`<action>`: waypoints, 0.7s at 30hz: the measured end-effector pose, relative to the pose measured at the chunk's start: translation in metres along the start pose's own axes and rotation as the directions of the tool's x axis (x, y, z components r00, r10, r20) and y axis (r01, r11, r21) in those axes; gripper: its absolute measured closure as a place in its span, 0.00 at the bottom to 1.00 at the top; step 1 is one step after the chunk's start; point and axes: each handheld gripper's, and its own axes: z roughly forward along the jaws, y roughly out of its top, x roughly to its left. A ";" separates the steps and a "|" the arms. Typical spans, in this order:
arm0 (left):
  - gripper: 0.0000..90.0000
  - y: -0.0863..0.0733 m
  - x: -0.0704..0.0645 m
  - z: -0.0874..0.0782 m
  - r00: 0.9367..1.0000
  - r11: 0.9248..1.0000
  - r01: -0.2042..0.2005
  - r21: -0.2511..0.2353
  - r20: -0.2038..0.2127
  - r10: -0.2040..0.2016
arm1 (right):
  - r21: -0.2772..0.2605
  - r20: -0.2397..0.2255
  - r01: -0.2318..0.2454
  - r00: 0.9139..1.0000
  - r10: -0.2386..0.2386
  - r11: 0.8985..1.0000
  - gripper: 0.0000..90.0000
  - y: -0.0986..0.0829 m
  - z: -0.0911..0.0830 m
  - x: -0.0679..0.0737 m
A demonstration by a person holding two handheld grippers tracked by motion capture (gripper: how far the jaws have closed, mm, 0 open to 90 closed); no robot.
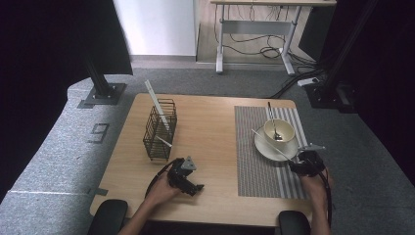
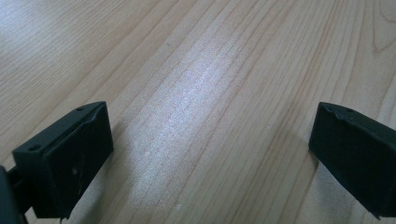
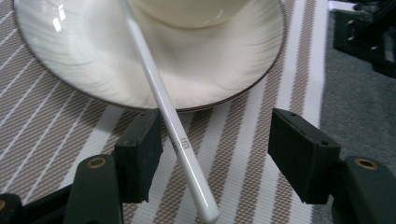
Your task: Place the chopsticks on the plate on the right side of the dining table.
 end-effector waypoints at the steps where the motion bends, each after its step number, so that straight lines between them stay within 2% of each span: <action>1: 0.00 0.000 0.000 0.000 1.000 1.000 -0.002 0.000 0.000 0.002 | -0.003 0.005 -0.004 1.000 0.004 1.000 0.38 0.000 0.000 -0.001; 8: 0.00 0.000 0.000 0.000 1.000 1.000 -0.003 -0.002 0.000 0.003 | -0.006 0.055 -0.038 0.998 0.038 0.999 0.36 0.003 0.004 -0.009; 21: 0.00 0.001 -0.001 0.001 1.000 1.000 -0.001 -0.008 -0.001 0.001 | -0.030 0.101 -0.079 0.992 0.082 0.996 0.37 0.010 0.012 -0.018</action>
